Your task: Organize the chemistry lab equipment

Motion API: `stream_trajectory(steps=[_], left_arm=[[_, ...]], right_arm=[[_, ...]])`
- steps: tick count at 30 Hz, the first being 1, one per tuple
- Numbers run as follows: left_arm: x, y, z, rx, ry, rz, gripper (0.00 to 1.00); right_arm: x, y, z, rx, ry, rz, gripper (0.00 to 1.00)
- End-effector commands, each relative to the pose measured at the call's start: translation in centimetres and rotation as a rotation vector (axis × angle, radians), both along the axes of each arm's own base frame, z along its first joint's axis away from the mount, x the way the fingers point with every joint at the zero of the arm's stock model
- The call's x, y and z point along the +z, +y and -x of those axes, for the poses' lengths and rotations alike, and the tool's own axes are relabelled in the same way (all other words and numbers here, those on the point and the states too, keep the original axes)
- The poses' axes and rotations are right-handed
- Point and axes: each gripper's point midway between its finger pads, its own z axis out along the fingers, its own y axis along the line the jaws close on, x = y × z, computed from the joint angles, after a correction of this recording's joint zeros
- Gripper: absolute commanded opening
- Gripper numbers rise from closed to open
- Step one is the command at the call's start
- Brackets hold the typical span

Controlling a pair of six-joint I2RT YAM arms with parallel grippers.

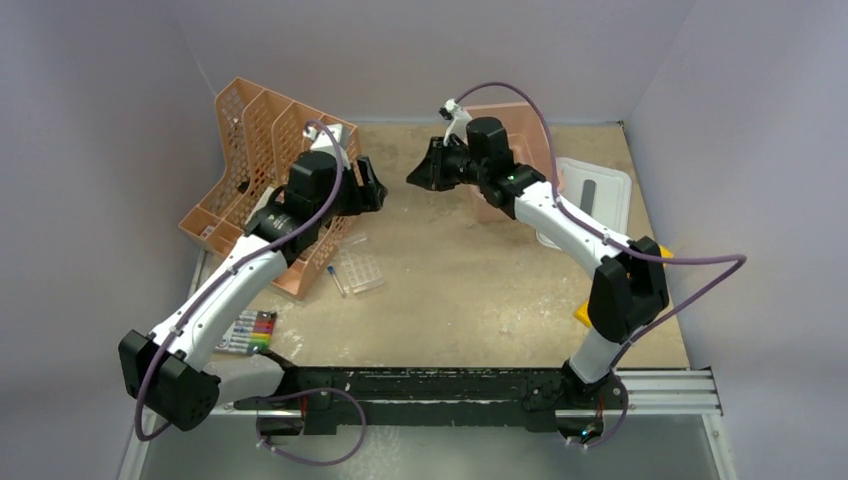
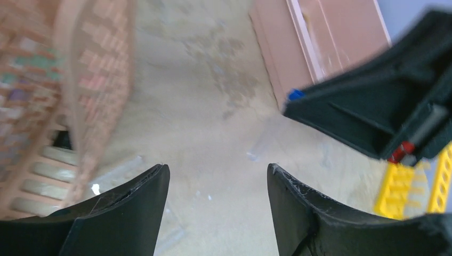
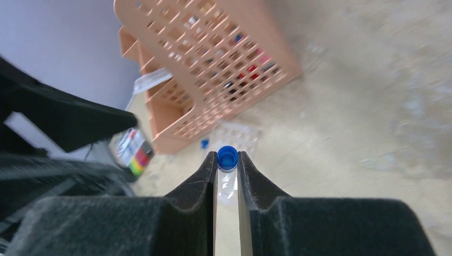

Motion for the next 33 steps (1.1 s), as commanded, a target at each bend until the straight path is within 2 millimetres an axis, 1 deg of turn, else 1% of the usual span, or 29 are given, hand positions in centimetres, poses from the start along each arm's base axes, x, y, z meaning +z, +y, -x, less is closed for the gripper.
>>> stream_trajectory(steps=[1,4,5,7,9,11,14,17,20,23,29,33], left_arm=[[7.4,6.9,-1.5,0.366,-0.164,-0.041,0.67],[10.5,11.4,-1.2,0.586,-0.208,-0.086,0.67],[11.7,12.8,-1.0,0.653,-0.224,-0.101,0.68],[14.4,15.1,-0.2,0.76,-0.268,-0.127,0.68],[16.6,16.8,0.9,0.831,-0.313,-0.117,0.68],[18.3,17.8,1.9,0.868,-0.356,-0.097,0.68],[19.9,18.9,3.3,0.892,-0.397,-0.085,0.68],[20.6,19.5,4.2,0.902,-0.411,-0.088,0.69],[20.9,19.9,4.6,0.909,-0.421,-0.1,0.69],[20.9,20.1,4.7,0.911,-0.417,-0.12,0.7],[19.6,19.5,3.9,0.887,-0.386,-0.147,0.7],[19.0,19.0,3.6,0.862,-0.376,-0.152,0.7]], right_arm=[[3.9,-2.0,-2.7,-0.146,-0.321,0.067,0.13],[4.2,-1.1,-2.7,-0.186,-0.414,0.113,0.13],[4.4,-0.5,-2.5,-0.187,-0.433,0.125,0.13],[3.8,1.1,-2.1,-0.181,-0.456,0.151,0.13],[3.2,2.9,-1.5,-0.162,-0.485,0.159,0.13],[2.5,4.7,-0.9,-0.149,-0.508,0.172,0.13],[1.5,7.2,0.2,-0.12,-0.552,0.195,0.12],[-0.1,9.4,1.1,-0.097,-0.597,0.226,0.12],[-1.9,10.5,0.8,-0.096,-0.613,0.251,0.12],[-3.1,11.0,0.5,-0.114,-0.615,0.262,0.11],[-5.2,11.7,-0.3,-0.121,-0.605,0.279,0.12],[-6.3,12.0,-0.3,-0.117,-0.582,0.285,0.12]])
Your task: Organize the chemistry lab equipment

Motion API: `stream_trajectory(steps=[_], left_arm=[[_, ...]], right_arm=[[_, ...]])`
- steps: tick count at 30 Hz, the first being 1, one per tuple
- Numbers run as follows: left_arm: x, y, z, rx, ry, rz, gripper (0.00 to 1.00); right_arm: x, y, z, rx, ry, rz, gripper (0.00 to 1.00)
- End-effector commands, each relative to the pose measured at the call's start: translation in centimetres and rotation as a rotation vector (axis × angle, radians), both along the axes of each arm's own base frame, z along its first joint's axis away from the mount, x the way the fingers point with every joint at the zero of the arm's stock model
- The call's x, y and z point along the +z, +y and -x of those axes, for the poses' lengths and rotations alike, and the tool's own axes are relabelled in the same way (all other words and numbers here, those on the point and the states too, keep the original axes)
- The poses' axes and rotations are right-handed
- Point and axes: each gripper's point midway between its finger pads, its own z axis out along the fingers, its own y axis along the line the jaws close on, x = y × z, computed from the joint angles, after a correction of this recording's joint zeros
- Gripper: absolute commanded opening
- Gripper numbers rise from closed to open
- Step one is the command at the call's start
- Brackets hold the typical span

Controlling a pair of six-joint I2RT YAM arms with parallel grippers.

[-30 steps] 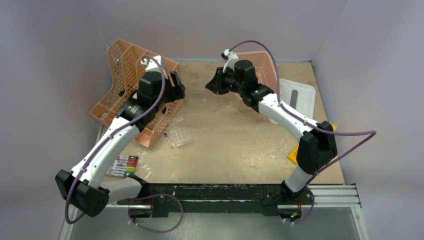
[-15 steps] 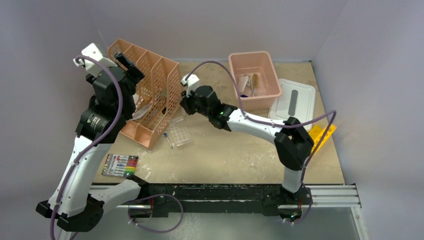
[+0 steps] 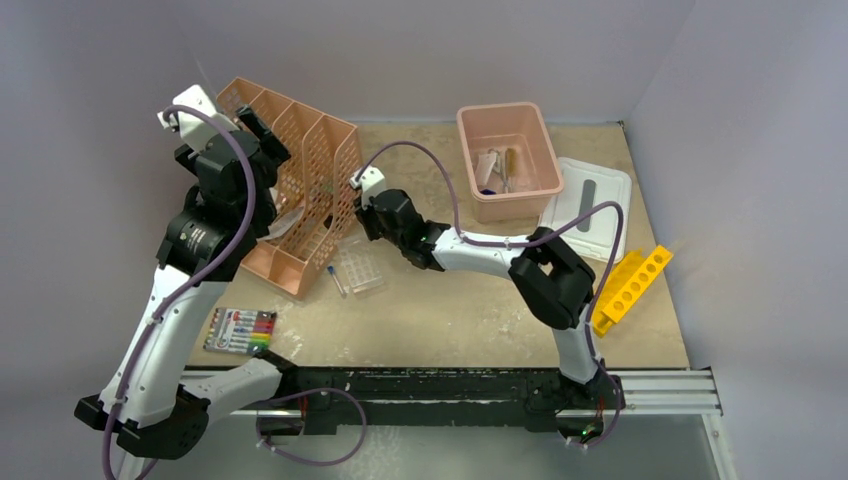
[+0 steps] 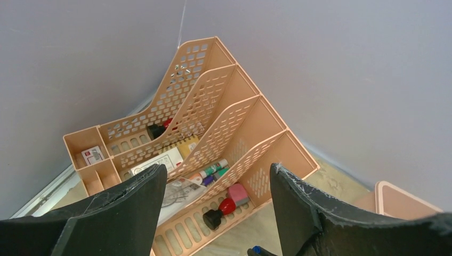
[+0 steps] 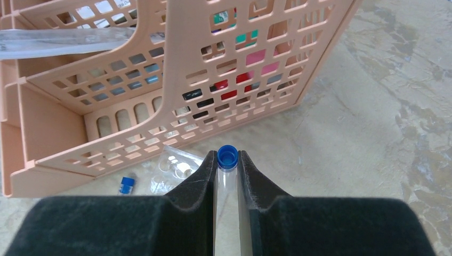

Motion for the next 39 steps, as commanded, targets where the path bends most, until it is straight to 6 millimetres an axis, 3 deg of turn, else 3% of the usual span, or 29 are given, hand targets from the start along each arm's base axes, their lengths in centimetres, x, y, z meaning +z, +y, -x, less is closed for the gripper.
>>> stream_trajectory(steps=[1,19,34,39], left_arm=[[0.3,0.0,0.0,-0.011,-0.004,-0.006,0.7],[-0.9,-0.5,-0.3,-0.029,0.028,-0.002,0.7],[-1.4,-0.9,-0.7,-0.039,0.043,0.004,0.7],[-1.5,-1.0,-0.8,-0.04,0.046,0.005,0.7]], right_arm=[[3.6,0.9,-1.4,-0.026,-0.072,-0.089,0.12],[1.7,1.9,-0.8,0.023,-0.043,-0.11,0.11],[-0.6,1.1,-0.7,0.006,-0.034,-0.073,0.1],[-0.1,0.3,0.0,0.017,-0.048,-0.074,0.1]])
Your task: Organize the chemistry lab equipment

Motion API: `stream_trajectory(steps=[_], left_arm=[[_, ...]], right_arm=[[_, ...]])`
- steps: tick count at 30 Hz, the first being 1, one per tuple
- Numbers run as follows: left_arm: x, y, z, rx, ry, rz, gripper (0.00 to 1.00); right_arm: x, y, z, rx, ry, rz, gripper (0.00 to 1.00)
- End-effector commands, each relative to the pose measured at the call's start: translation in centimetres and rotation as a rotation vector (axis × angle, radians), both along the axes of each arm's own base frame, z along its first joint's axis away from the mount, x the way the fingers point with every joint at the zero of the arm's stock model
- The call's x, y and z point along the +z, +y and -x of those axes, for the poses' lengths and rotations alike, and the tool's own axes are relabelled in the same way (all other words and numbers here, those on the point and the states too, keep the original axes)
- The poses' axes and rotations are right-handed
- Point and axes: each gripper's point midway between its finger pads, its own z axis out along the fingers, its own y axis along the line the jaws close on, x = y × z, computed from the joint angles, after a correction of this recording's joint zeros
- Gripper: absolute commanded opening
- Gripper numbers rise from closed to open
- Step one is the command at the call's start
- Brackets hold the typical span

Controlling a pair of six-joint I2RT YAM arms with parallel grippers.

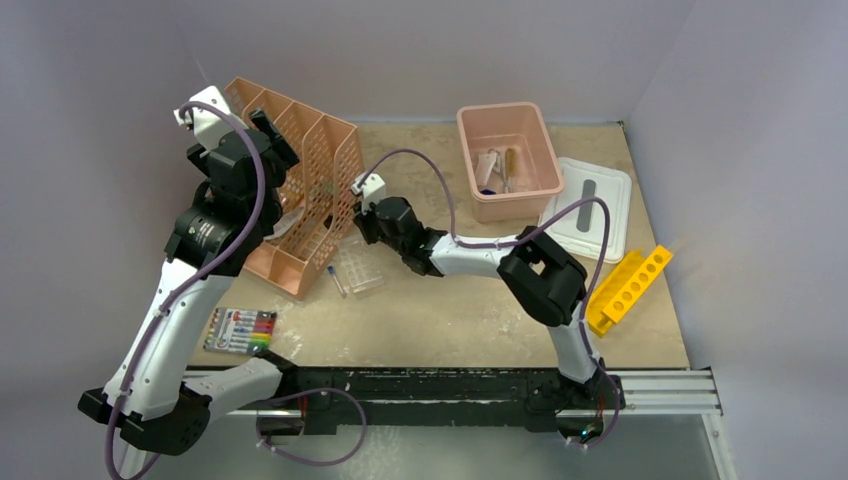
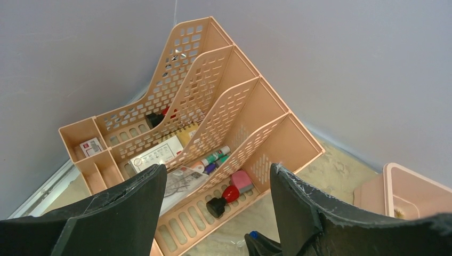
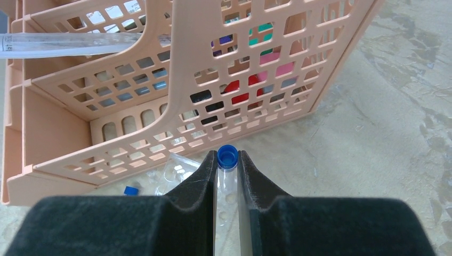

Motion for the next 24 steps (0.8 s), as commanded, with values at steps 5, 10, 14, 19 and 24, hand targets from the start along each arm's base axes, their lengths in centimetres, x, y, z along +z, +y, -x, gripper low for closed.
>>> stream_trajectory(steps=[5,10,14,19,24], left_arm=[[0.1,0.0,-0.1,0.003,-0.01,0.017,0.7],[-0.1,-0.2,-0.3,0.0,-0.002,0.014,0.7],[0.0,-0.1,-0.4,0.0,0.006,0.002,0.7],[0.0,-0.1,-0.5,0.004,0.017,-0.008,0.7],[-0.3,-0.4,-0.8,0.0,0.029,-0.005,0.7]], right_arm=[[2.4,-1.3,0.9,0.016,-0.048,-0.038,0.1],[1.9,-1.0,1.1,0.04,-0.071,-0.046,0.1],[2.1,-0.9,0.6,0.033,-0.119,-0.053,0.1],[1.7,-1.8,-0.2,-0.027,-0.173,-0.047,0.1],[1.3,-3.5,-1.3,-0.116,-0.24,-0.024,0.1]])
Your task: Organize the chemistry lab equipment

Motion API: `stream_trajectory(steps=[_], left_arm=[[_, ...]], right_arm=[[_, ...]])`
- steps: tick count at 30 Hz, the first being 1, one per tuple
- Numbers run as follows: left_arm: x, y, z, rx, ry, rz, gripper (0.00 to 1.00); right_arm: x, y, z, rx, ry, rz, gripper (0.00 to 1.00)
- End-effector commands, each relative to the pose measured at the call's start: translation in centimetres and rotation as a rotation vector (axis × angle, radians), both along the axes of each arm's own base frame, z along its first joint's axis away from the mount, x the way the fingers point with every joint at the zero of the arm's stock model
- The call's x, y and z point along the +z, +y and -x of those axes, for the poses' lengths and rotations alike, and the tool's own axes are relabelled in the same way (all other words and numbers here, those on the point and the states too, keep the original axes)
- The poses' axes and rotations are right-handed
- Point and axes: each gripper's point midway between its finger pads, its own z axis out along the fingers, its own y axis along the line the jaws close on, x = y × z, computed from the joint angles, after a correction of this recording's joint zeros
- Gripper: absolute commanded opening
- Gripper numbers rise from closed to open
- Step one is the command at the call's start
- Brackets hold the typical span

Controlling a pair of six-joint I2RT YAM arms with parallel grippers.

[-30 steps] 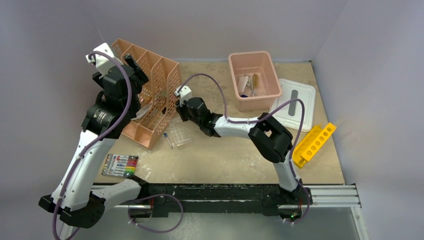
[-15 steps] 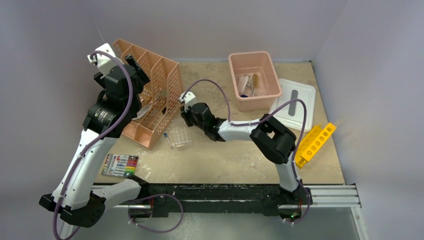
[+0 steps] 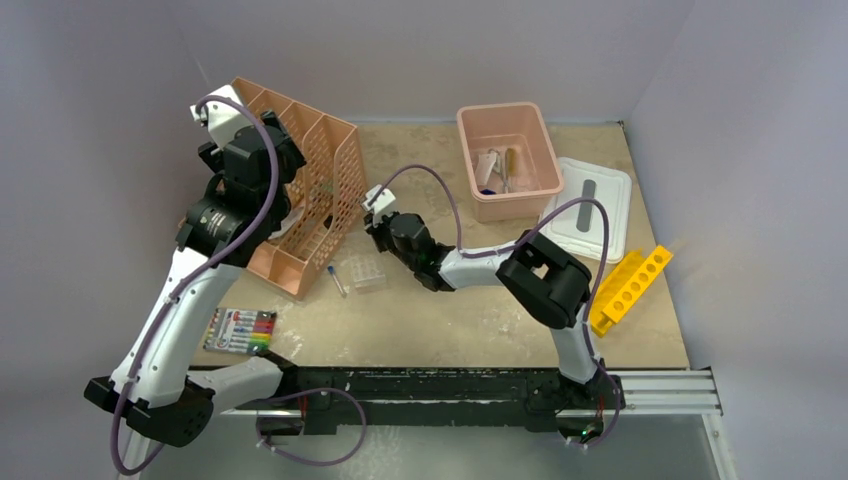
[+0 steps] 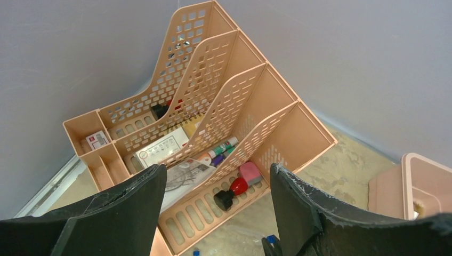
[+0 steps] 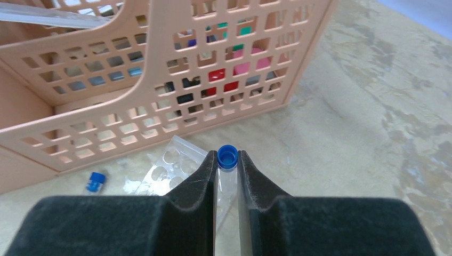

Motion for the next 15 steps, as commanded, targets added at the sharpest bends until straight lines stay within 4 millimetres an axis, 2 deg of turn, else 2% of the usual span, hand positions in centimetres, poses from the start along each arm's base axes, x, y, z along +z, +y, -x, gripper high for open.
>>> stream_trajectory(steps=[1,8,15], left_arm=[[1.2,0.0,0.0,-0.001,-0.03,0.02,0.7],[0.8,-0.2,-0.4,-0.002,-0.019,0.025,0.7],[0.2,-0.7,-0.9,-0.013,0.001,0.025,0.7]], right_arm=[[2.1,-1.4,-1.8,-0.109,-0.129,-0.039,0.1],[1.9,-3.3,-2.6,-0.204,-0.17,-0.02,0.1],[0.3,-3.1,-2.4,-0.205,-0.118,-0.048,0.11]])
